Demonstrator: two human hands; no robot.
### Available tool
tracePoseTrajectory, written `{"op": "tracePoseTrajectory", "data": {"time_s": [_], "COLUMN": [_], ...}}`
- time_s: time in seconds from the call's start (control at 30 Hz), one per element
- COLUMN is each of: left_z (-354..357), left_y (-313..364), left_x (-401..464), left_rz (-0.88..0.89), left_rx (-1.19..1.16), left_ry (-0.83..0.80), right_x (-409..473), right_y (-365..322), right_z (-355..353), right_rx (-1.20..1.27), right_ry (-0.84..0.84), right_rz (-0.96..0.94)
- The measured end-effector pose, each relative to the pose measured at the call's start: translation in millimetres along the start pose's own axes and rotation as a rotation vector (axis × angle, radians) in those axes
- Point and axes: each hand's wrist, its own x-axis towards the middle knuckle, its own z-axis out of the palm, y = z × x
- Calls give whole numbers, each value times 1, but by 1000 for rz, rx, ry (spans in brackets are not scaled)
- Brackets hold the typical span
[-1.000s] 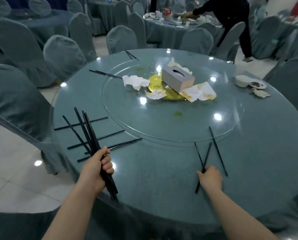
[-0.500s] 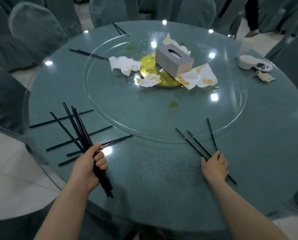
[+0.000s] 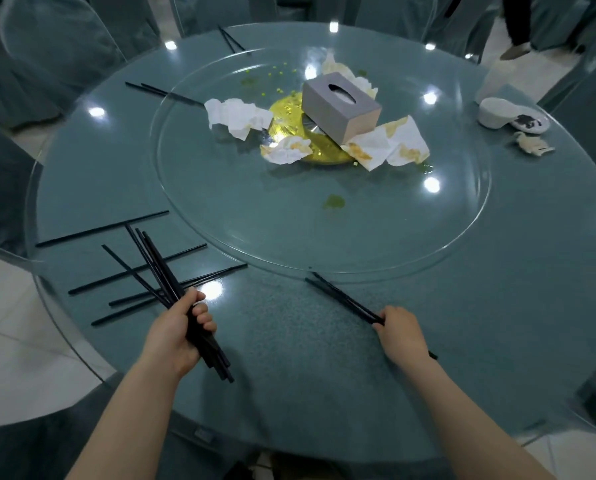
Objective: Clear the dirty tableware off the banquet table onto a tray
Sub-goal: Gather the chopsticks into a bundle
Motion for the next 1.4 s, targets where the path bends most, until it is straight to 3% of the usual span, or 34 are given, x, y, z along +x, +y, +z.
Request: {"op": "tracePoseTrajectory", "data": {"time_s": [0.23,0.43,0.83,1.4], "left_z": [-28,-67,-118,-163], "left_y": [4,13,53,75], "left_x": [-2,-14,-53,-26], "left_rz": [46,82,249,233], "left_rx": [-51,-133,-298,-371], "left_ry": [84,163,289,352], "right_x": [-4,-5,42,134], "right_y": [-42,-133,-300,-477], "right_z": [19,27,67,87], "right_rx": [-104,-46,-369,-494], "right_ry": [-43,-161,-109,-324], "right_rz": [-366,-549,-1079,-1049]}}
